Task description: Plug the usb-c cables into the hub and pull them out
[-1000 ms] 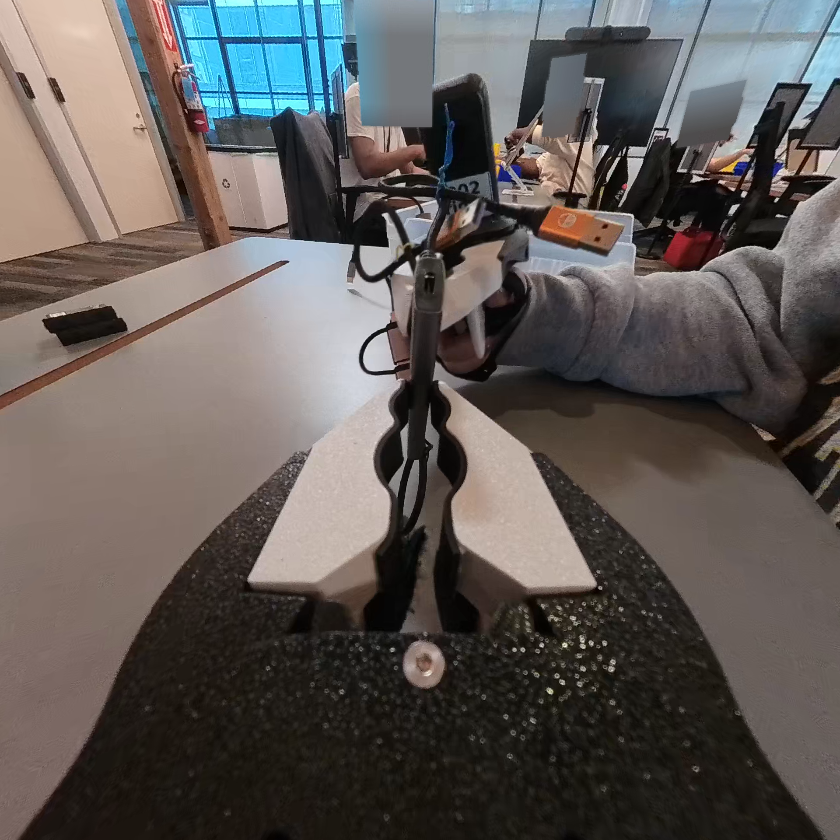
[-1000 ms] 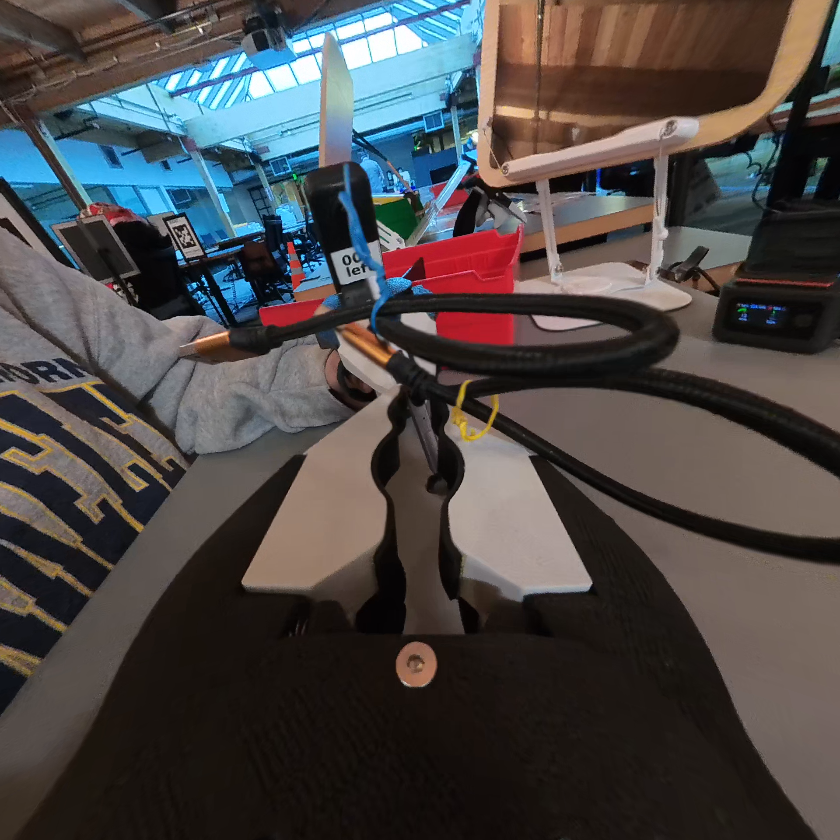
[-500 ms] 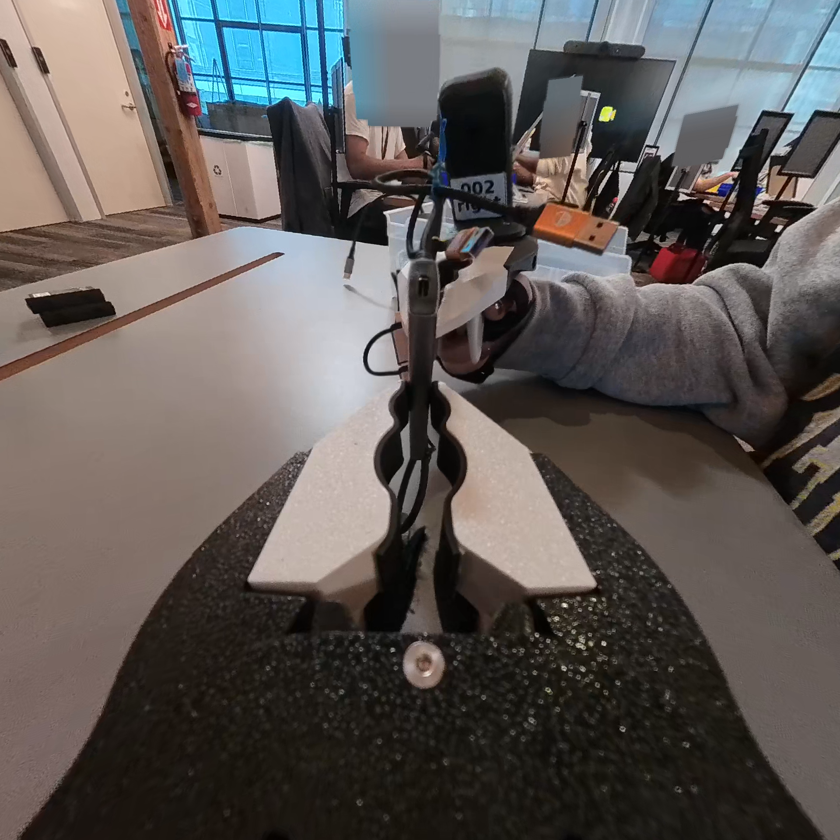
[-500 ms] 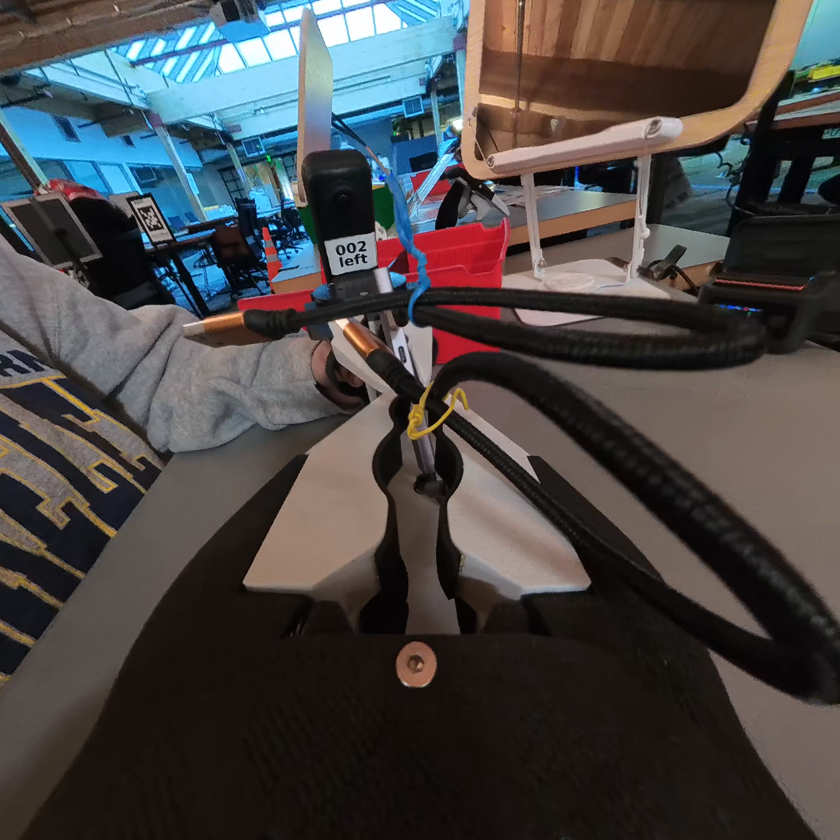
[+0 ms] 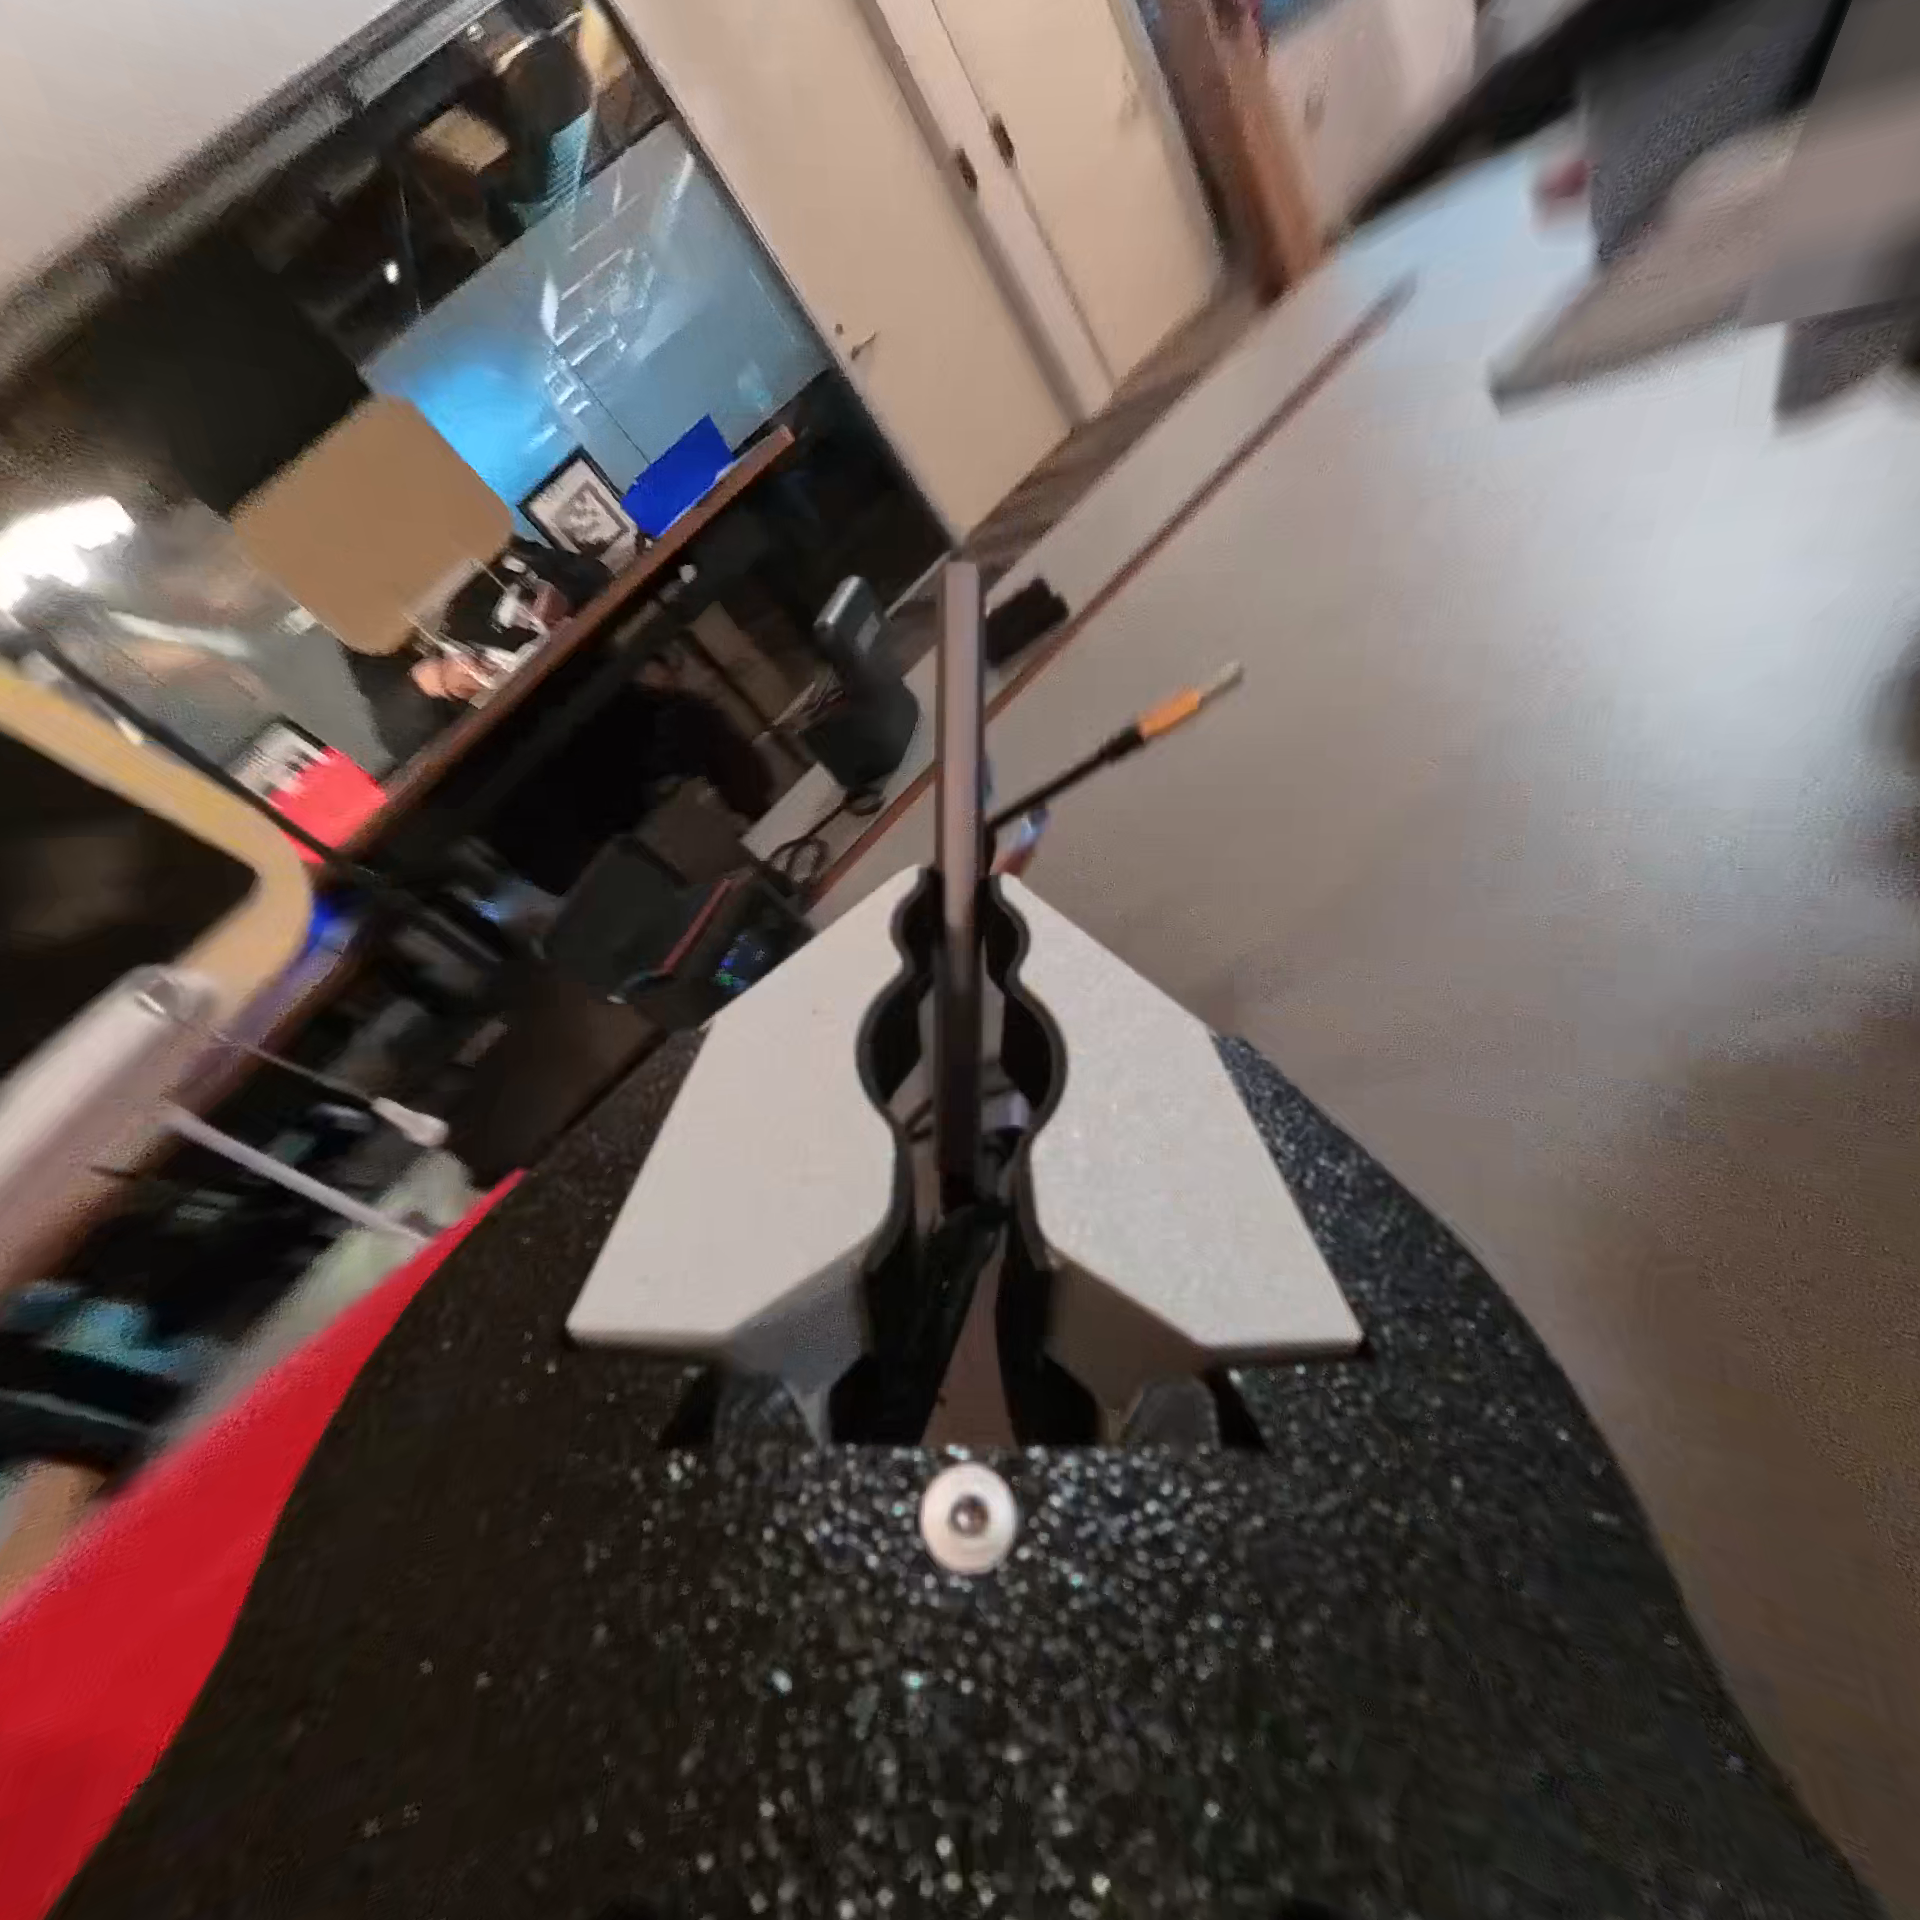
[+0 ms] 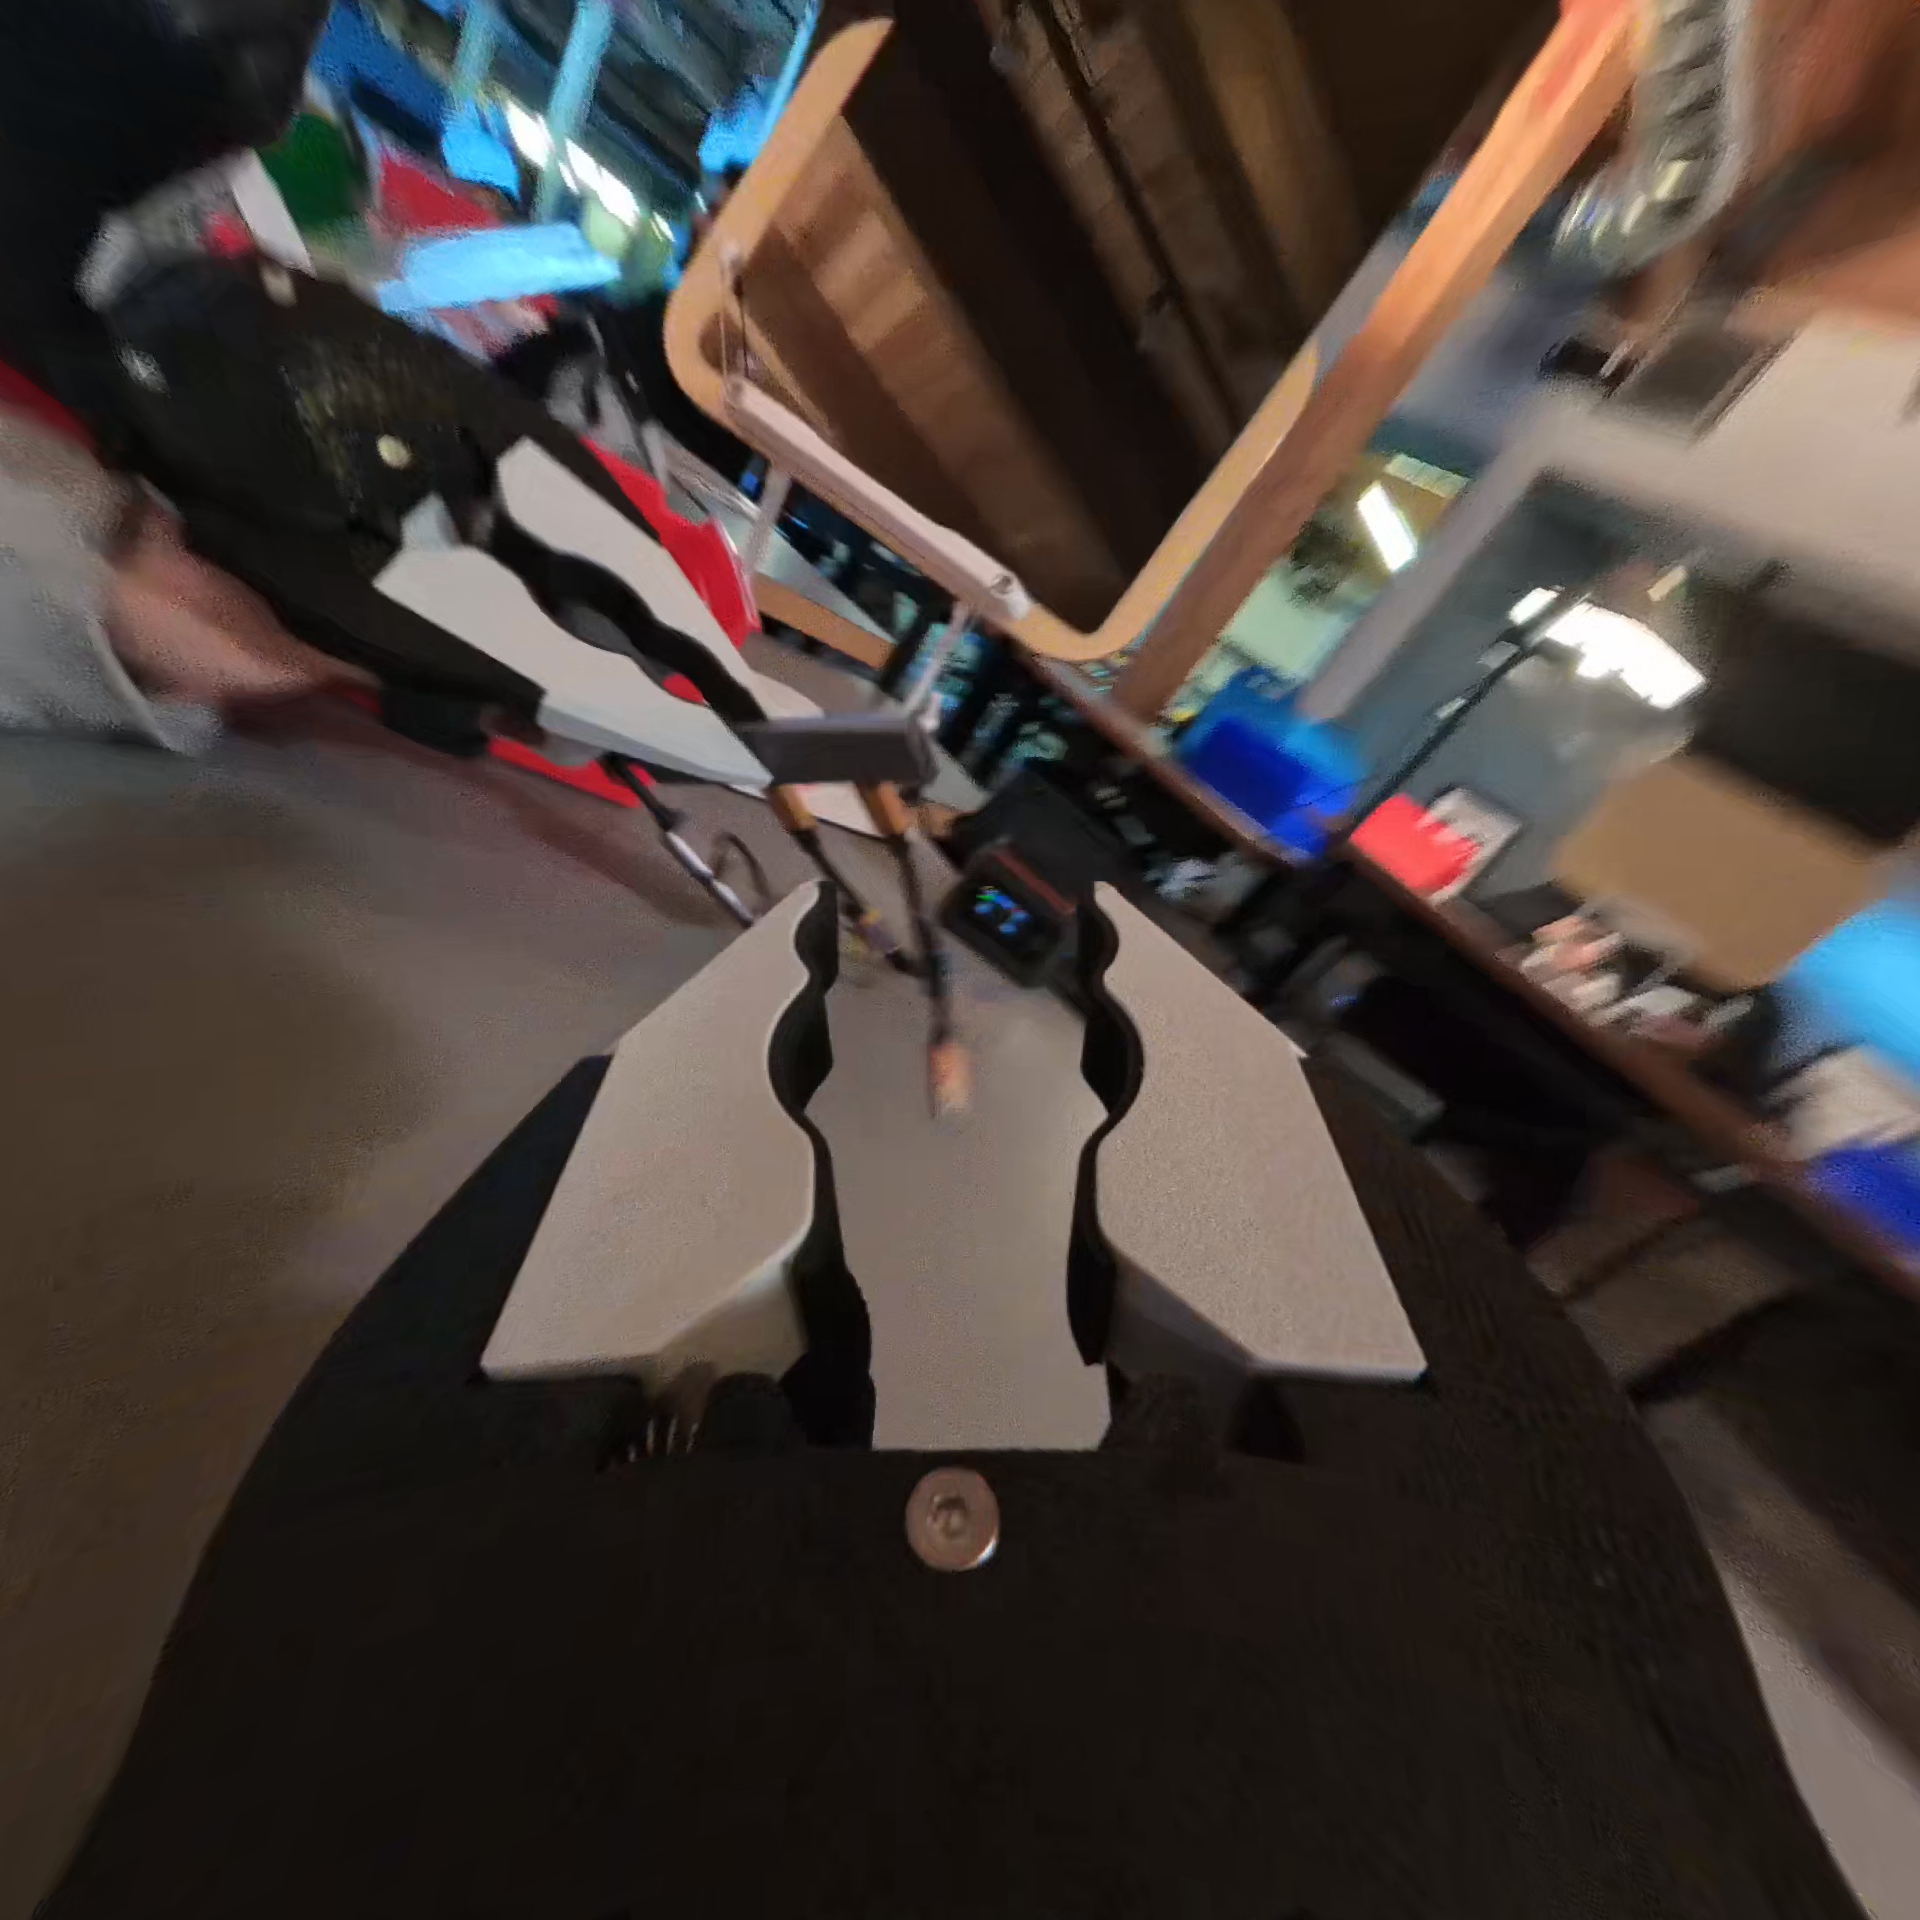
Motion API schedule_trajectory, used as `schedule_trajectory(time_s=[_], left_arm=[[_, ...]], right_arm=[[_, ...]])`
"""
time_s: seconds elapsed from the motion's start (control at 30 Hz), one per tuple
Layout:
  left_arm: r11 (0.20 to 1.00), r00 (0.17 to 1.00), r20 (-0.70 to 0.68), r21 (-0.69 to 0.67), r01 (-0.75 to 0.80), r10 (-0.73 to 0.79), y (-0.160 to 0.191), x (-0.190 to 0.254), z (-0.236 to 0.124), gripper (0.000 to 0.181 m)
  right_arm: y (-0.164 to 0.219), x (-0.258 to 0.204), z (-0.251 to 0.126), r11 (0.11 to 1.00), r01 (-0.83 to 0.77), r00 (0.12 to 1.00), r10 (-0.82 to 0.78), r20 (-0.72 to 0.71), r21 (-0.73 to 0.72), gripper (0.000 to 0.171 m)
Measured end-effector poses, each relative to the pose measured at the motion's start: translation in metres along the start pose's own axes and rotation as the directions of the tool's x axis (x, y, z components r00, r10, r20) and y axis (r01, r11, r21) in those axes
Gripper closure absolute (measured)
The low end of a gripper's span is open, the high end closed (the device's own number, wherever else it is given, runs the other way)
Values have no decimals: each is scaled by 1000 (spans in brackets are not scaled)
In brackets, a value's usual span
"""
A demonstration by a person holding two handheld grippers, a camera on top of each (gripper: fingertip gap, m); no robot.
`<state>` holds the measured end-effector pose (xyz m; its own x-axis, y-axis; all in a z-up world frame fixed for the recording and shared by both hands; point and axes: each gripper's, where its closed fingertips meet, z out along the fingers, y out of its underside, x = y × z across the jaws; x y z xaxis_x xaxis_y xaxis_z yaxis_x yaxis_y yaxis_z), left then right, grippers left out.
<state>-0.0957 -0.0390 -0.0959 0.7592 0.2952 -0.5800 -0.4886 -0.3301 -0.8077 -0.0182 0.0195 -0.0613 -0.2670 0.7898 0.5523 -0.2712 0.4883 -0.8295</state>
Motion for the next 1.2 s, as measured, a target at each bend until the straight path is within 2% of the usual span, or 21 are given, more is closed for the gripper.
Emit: schedule_trajectory(time_s=[0.1, 0.2, 0.33, 0.4, 0.43, 0.47, 0.53, 0.57, 0.67, 0.73, 0.77, 0.9, 1.0, 1.1, 1.2], left_arm=[[958, 959, -24, -42, -283, 282, 1, 21, 5, 175], [898, 896, -73, -11, -439, 437, -5, 45, 6, 175], [782, 774, -119, 38, -622, 622, -5, 73, 3, 175], [752, 743, -122, 53, -657, 658, -6, 80, 3, 175], [763, 755, -116, 60, -644, 646, -7, 80, 3, 175], [781, 772, -114, 63, -622, 625, -8, 78, 3, 175], [811, 807, -90, 80, -579, 584, -12, 74, 3, 172], [831, 830, -73, 113, -544, 553, -20, 72, 1, 166], [897, 921, 23, 222, -383, 388, -49, 51, -10, 121], [927, 960, 60, 250, -280, 274, -54, 34, -16, 103], [939, 973, 64, 256, -232, 223, -53, 26, -17, 100], [970, 999, 45, 243, -34, 24, -41, 3, -14, 101], [972, 997, 18, 224, 71, -76, -32, -4, -11, 105], [968, 991, -2, 214, 129, -132, -27, -7, -9, 109], [965, 985, -23, 200, 172, -170, -22, -8, -8, 114]], right_arm=[[6, -26, 15, 946, 311, 950, -310, 27, -96, 126], [26, -40, 30, 837, 504, 861, -506, 49, -213, 126], [42, -52, 39, 722, 643, 761, -640, 107, -255, 136], [52, -58, 42, 661, 701, 708, -689, 156, -268, 148], [55, -62, 43, 637, 723, 686, -708, 171, -267, 160], [56, -62, 44, 624, 732, 676, -717, 170, -273, 161], [57, -59, 46, 651, 697, 710, -686, 160, -302, 163], [59, -55, 46, 663, 675, 729, -668, 151, -323, 164], [67, -38, 41, 687, 613, 770, -630, 98, -390, 164], [64, -22, 36, 720, 557, 798, -602, 27, -415, 164], [56, -11, 33, 741, 526, 808, -588, -27, -418, 164], [-1, 39, 7, 800, 435, 795, -556, -241, -412, 164], [-62, 72, -35, 892, 287, 822, -417, -387, -350, 164], [-115, 88, -90, 934, 224, 857, -325, -399, -279, 164], [-137, 111, -151, 933, 177, 887, -289, -360, -314, 164]])
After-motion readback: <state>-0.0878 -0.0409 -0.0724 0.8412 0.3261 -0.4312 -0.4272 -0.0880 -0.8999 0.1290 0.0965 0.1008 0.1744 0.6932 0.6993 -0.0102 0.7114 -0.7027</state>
